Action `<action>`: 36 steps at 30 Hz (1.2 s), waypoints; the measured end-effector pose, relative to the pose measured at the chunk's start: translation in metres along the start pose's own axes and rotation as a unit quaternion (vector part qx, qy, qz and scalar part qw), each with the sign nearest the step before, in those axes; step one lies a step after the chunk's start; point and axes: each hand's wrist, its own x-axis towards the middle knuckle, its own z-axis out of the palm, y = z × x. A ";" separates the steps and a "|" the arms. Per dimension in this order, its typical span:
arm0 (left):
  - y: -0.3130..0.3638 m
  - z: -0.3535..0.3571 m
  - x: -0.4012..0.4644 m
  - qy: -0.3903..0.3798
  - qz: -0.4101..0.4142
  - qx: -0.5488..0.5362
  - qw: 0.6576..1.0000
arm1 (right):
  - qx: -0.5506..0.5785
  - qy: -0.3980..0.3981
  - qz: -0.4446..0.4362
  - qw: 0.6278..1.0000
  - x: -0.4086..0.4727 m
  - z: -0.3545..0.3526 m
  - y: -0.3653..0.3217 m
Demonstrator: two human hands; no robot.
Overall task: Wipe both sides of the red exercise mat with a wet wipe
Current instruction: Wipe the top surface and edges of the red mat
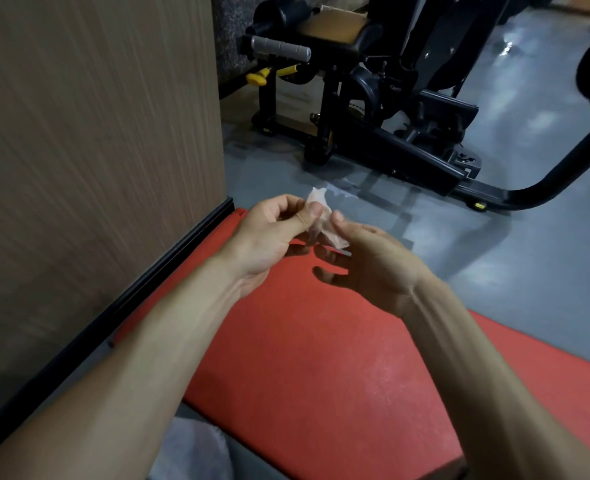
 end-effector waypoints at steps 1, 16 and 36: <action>-0.001 0.001 0.001 0.001 -0.001 -0.003 1.000 | 0.008 0.019 -0.011 1.000 0.002 0.004 0.003; -0.013 -0.007 0.007 0.084 0.050 -0.017 0.995 | 0.070 0.085 -0.104 0.988 0.012 0.000 -0.004; -0.012 -0.009 0.001 -0.002 -0.001 0.012 1.000 | 0.091 0.173 -0.093 0.976 0.021 0.009 0.003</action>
